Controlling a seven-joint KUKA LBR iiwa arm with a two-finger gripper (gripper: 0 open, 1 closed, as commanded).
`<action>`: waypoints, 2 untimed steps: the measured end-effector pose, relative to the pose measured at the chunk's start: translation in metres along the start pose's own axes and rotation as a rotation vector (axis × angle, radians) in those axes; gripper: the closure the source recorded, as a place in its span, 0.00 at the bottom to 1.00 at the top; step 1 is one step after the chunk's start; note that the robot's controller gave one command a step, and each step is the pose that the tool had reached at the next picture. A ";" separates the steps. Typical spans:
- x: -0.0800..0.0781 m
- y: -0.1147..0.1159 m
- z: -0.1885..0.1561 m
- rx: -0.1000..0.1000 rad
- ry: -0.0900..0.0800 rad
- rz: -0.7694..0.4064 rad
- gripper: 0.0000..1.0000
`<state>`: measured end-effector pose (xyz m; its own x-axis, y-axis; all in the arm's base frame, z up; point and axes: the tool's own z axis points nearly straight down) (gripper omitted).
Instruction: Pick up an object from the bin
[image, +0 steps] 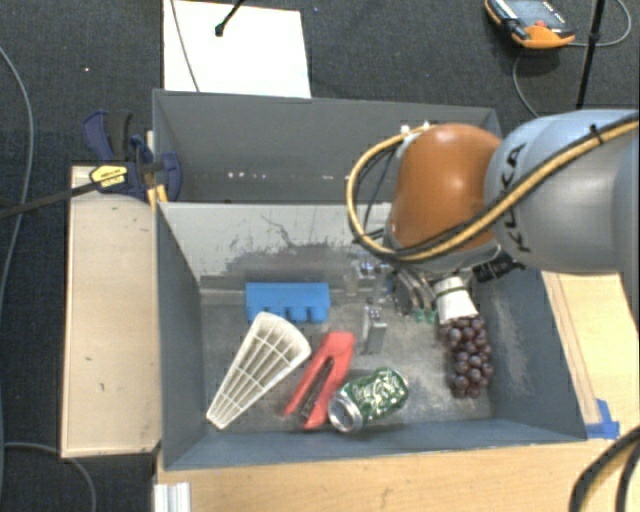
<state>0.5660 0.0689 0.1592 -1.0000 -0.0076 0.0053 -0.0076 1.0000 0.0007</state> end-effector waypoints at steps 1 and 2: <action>-0.002 0.000 -0.005 0.000 -0.008 0.001 0.00; 0.009 0.044 0.002 0.002 -0.005 0.003 0.00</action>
Offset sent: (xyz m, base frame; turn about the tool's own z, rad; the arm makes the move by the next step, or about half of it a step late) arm -0.0249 0.1063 -0.0125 -0.0171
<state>0.5569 0.1129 0.1568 -1.0000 -0.0047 0.0003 -0.0047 1.0000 -0.0009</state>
